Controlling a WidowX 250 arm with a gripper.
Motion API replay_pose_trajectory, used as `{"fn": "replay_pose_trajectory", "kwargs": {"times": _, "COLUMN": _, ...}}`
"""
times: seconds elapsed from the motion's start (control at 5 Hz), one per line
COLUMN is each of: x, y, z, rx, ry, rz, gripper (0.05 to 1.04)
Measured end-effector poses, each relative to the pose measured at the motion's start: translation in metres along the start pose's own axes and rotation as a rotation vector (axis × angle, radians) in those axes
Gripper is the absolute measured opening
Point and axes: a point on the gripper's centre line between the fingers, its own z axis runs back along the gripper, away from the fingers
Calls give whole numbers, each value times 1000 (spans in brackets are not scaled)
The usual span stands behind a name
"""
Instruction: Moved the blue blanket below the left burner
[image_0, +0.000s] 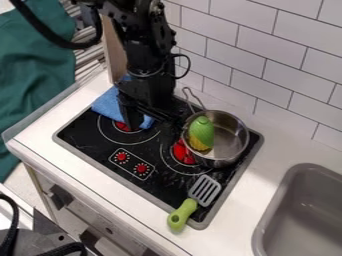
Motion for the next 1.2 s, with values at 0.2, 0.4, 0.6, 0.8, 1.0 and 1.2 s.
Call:
{"fn": "replay_pose_trajectory", "kwargs": {"times": 0.2, "x": -4, "y": -1, "z": -5, "rx": -4, "ry": 24, "rz": 4, "gripper": 1005}}
{"fn": "replay_pose_trajectory", "kwargs": {"times": 0.4, "x": -8, "y": 9, "z": -12, "rx": -3, "ry": 54, "rz": 59, "gripper": 1005}}
{"fn": "replay_pose_trajectory", "kwargs": {"times": 0.6, "x": -2, "y": 35, "z": -16, "rx": 17, "ry": 99, "rz": 154, "gripper": 1005}}
{"fn": "replay_pose_trajectory", "kwargs": {"times": 0.8, "x": 12, "y": 56, "z": -20, "rx": 47, "ry": 105, "rz": 232, "gripper": 1005}}
{"fn": "replay_pose_trajectory", "kwargs": {"times": 1.0, "x": 31, "y": 69, "z": -33, "rx": 64, "ry": 116, "rz": 229, "gripper": 1005}}
{"fn": "replay_pose_trajectory", "kwargs": {"times": 1.2, "x": 50, "y": 77, "z": -42, "rx": 49, "ry": 115, "rz": 224, "gripper": 1005}}
